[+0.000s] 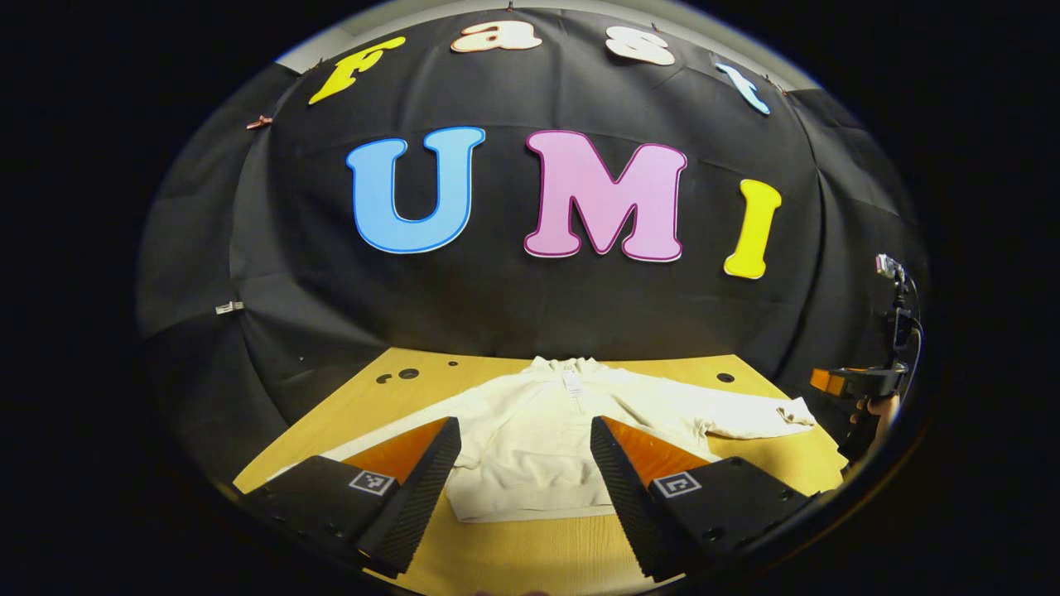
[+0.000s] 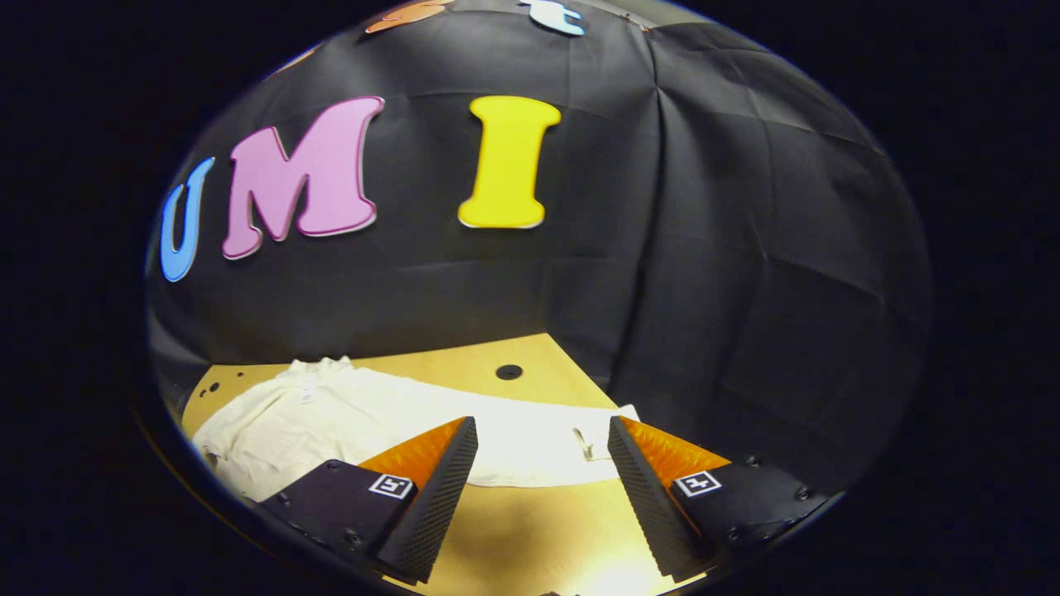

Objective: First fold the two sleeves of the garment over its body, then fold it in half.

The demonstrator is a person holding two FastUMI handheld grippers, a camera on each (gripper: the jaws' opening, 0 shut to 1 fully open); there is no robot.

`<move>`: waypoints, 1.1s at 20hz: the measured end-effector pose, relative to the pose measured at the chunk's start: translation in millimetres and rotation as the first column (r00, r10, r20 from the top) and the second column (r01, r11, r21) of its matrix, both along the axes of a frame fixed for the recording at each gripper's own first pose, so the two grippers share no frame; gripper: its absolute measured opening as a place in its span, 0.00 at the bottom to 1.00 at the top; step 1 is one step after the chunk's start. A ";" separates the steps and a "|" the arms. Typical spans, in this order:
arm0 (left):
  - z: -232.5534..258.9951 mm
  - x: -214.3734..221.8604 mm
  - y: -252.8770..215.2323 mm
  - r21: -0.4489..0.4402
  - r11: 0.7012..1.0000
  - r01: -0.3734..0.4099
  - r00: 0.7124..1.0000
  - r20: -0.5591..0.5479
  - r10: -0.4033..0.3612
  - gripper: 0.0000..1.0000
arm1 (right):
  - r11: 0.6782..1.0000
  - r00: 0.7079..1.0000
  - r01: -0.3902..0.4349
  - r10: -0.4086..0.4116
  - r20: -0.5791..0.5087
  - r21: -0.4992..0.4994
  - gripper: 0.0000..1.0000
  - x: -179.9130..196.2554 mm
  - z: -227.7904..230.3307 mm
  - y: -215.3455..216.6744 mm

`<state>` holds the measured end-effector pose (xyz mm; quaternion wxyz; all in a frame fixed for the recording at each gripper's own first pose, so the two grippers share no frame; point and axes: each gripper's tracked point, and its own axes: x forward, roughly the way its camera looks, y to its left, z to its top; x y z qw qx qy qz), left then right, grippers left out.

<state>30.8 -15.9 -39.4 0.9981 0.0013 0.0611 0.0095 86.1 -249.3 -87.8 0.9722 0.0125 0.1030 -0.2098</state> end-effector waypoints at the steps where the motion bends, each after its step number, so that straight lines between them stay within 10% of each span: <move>1: -3.5 1.5 0.8 0.003 1.000 -0.004 1.000 -0.005 0.004 0.97 | 1.000 0.999 0.029 -0.029 -0.021 0.007 0.97 2.0 -9.5 -14.4; 13: -26.6 18.6 -13.4 0.006 0.999 -0.031 0.996 -0.087 0.031 0.98 | 0.967 0.959 0.207 -0.170 -0.228 0.150 0.98 50.2 -112.5 -126.1; 22: -30.6 28.7 -33.7 0.031 0.999 0.007 0.994 -0.113 -0.003 0.98 | 0.950 0.949 0.173 -0.089 -0.303 0.261 0.99 66.1 -157.7 -134.6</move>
